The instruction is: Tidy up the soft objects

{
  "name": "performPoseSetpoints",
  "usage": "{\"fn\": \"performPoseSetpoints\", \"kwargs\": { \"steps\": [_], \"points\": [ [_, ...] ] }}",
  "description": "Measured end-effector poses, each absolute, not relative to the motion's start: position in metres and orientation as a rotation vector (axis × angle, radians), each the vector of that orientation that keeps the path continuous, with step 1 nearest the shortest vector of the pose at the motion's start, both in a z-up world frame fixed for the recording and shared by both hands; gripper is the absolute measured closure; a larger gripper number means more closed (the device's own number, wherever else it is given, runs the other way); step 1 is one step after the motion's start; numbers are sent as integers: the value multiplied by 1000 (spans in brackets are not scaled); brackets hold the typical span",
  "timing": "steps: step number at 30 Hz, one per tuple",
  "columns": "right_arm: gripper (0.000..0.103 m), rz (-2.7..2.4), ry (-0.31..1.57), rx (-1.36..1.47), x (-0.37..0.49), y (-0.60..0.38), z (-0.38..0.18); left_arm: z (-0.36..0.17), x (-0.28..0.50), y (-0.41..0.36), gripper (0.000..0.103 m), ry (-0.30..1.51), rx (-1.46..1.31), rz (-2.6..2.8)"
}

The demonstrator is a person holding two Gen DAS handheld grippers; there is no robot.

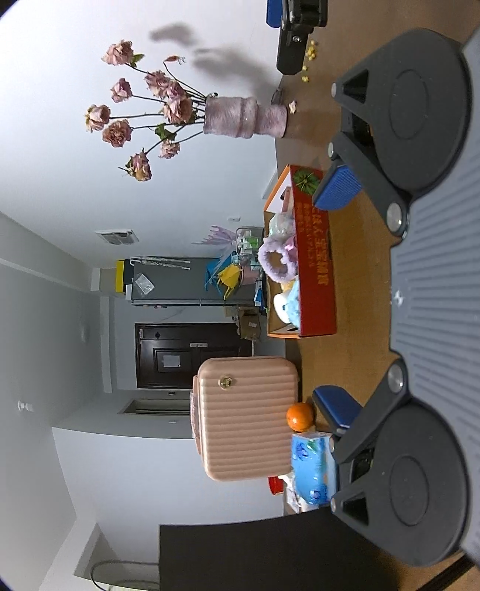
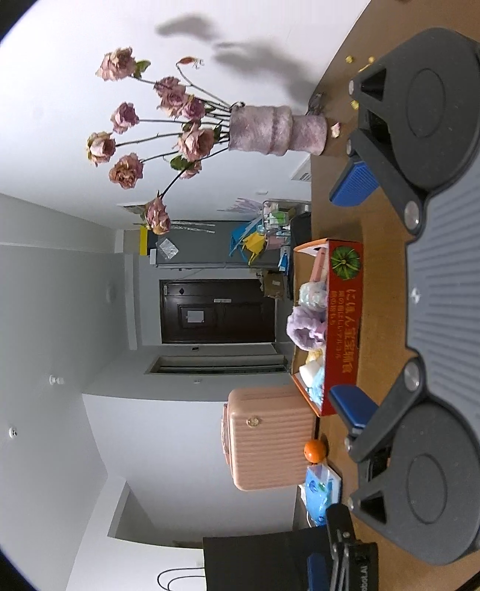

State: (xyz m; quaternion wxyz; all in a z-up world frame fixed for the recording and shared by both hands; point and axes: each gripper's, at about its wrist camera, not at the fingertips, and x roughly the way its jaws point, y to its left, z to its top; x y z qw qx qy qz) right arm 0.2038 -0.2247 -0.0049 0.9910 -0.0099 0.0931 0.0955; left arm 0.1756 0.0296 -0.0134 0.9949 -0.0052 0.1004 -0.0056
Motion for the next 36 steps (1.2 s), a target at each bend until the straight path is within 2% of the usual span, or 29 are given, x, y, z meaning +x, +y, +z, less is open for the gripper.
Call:
{"fn": "performPoseSetpoints", "kwargs": {
  "steps": [11, 36],
  "points": [
    [0, 201, 254, 0, 156, -221, -17, -35, 129, 28, 0, 259, -45, -44],
    [0, 189, 234, 3, 124, -216, -13, -27, 107, 27, 0, 227, -50, -52]
  ]
}}
